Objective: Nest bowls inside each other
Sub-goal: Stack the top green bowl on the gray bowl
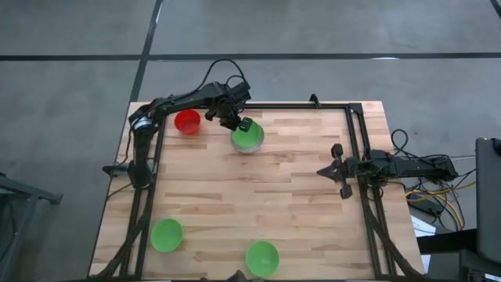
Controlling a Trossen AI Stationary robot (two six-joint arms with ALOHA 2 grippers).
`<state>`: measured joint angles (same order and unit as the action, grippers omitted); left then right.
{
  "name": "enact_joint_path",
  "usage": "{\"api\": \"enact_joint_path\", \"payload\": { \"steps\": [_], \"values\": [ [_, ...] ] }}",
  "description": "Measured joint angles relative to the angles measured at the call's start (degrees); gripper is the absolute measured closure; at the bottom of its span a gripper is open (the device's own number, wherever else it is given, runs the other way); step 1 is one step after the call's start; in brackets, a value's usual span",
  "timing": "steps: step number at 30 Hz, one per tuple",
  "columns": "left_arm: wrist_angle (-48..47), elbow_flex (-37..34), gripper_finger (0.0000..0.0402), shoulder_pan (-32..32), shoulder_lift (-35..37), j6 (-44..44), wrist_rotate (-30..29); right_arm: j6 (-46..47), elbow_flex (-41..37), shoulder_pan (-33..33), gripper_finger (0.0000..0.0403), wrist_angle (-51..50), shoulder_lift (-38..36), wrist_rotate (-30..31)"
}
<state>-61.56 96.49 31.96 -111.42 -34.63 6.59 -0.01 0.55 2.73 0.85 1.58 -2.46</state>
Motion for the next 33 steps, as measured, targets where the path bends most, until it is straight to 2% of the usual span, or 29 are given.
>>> {"api": "enact_joint_path", "payload": {
  "steps": [8, 22, 33],
  "values": [
    [0.2, 0.0, 0.0396, 0.22, -1.32, 0.47, 0.31, 0.0, -0.02, 0.01, 0.0394, -0.01, 0.0, 0.0],
    [1.5, -0.1, 0.0395, 0.22, -4.37, 2.04, 5.6, 0.0, 0.0, 0.02, 0.0394, 0.0, 0.0, -0.01],
    [1.84, -0.17, 0.0351, 0.24, -4.46, 2.46, 5.67, -0.01, -0.01, 0.0, 0.0394, -0.01, 0.0, -0.01]
  ]
}}
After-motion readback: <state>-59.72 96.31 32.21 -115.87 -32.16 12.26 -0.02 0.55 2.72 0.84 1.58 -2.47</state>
